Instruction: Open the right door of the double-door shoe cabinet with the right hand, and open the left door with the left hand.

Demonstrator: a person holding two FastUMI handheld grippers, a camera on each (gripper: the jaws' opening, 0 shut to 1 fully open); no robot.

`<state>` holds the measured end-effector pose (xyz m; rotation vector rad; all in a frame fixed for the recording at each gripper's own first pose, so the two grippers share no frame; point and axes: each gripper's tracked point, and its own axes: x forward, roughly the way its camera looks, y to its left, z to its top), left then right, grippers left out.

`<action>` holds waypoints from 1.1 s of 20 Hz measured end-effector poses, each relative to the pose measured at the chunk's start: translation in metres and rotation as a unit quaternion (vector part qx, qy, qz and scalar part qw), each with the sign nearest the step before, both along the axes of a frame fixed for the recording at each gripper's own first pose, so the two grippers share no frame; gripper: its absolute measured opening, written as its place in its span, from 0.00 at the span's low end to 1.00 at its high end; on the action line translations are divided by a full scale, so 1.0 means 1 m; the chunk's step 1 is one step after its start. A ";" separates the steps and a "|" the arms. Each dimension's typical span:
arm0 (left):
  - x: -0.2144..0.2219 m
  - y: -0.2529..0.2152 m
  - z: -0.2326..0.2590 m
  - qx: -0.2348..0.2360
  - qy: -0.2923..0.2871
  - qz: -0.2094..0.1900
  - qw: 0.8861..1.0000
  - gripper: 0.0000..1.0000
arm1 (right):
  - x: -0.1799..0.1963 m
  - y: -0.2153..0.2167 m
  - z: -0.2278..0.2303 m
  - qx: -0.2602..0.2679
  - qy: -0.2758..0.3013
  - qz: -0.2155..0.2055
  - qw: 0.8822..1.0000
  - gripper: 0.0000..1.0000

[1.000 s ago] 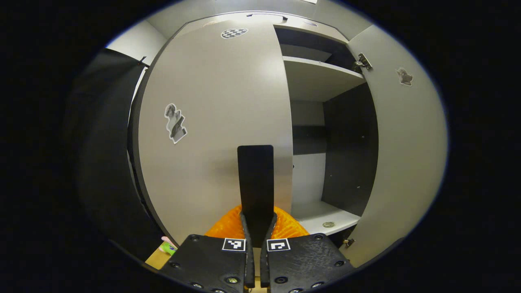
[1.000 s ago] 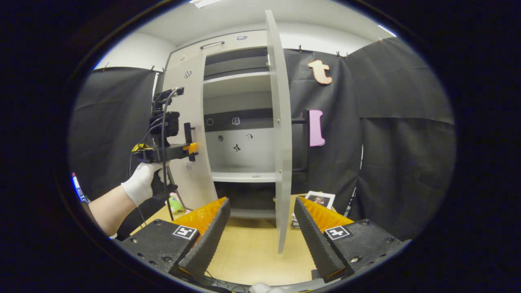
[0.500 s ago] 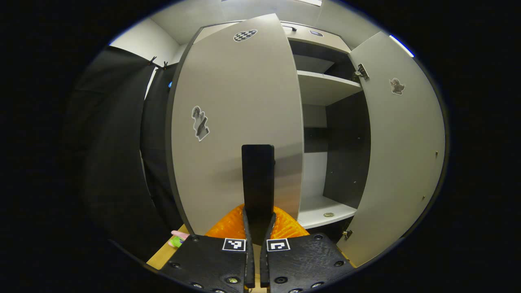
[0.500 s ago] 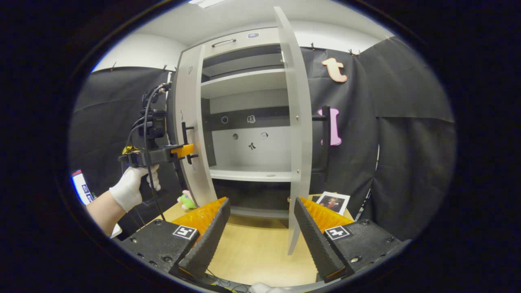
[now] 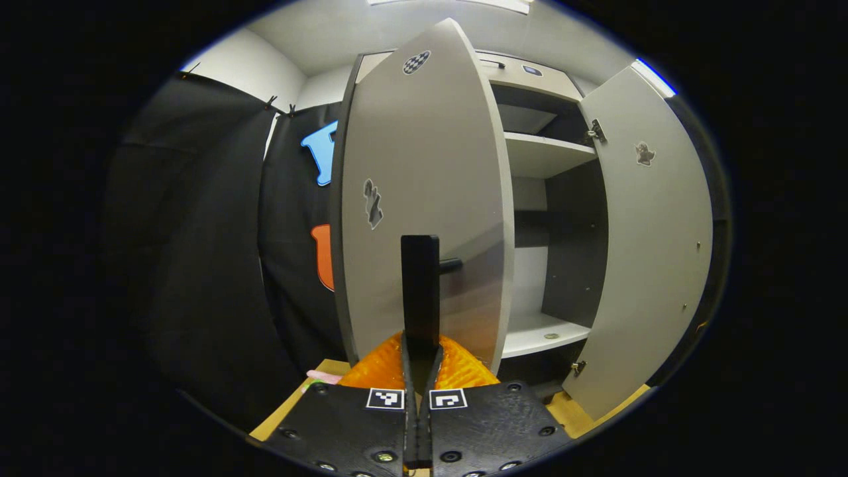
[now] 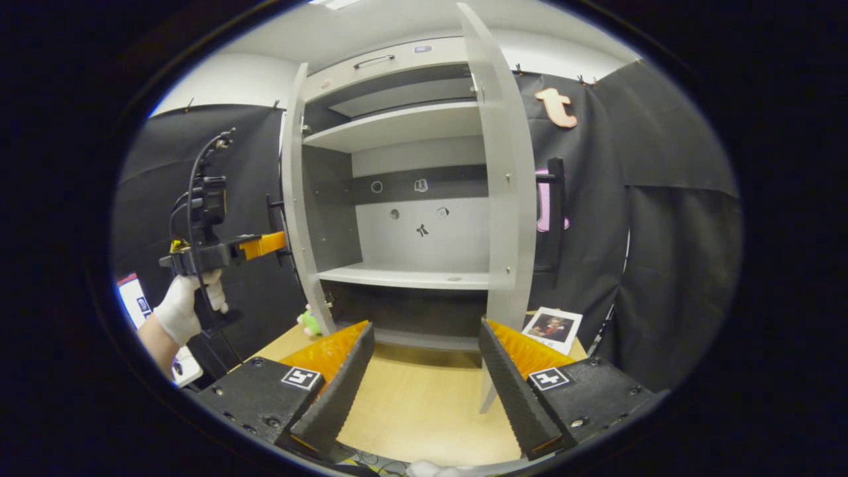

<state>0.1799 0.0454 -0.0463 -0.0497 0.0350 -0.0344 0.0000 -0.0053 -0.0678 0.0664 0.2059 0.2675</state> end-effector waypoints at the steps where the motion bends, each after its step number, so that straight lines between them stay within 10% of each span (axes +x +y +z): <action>1: -0.002 0.005 -0.001 0.002 0.000 0.000 1.000 0.00 | 0.002 0.003 -0.001 0.000 0.000 0.002 1.000 0.99; 22: -0.030 0.140 -0.017 0.010 -0.009 0.053 0.998 0.00 | -0.002 0.084 -0.002 -0.017 0.002 0.056 0.998 0.99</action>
